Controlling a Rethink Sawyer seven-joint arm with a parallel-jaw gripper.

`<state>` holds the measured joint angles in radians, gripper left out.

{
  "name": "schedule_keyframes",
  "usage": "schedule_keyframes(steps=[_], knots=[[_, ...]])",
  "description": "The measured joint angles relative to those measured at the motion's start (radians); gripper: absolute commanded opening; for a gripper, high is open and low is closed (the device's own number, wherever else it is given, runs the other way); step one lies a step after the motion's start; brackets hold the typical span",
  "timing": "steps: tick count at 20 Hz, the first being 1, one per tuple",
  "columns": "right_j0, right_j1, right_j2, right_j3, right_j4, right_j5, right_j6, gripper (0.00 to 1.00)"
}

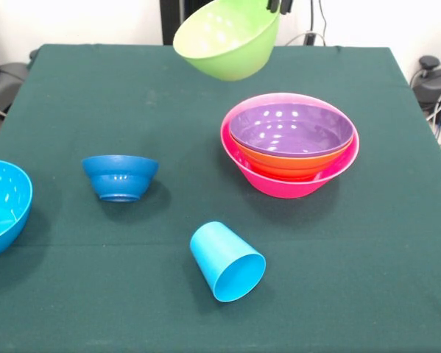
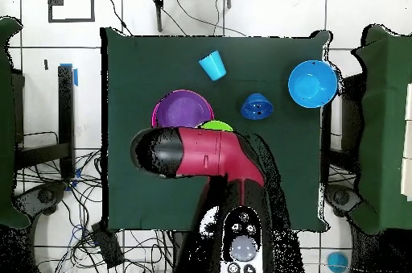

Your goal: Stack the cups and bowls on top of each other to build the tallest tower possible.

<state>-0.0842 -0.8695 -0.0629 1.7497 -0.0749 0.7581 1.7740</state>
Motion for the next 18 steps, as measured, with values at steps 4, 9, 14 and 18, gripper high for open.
schedule_keyframes(steps=[4, 9, 14, 18], knots=[[0.012, 0.027, 0.000, -0.029, 0.016, 0.000, 0.001, 0.00], [0.035, 0.057, 0.000, -0.058, 0.044, 0.000, 0.016, 0.00], [0.048, 0.078, 0.000, -0.076, 0.065, 0.000, 0.033, 0.00], [0.057, 0.092, 0.000, -0.087, 0.085, 0.000, 0.050, 0.00]])
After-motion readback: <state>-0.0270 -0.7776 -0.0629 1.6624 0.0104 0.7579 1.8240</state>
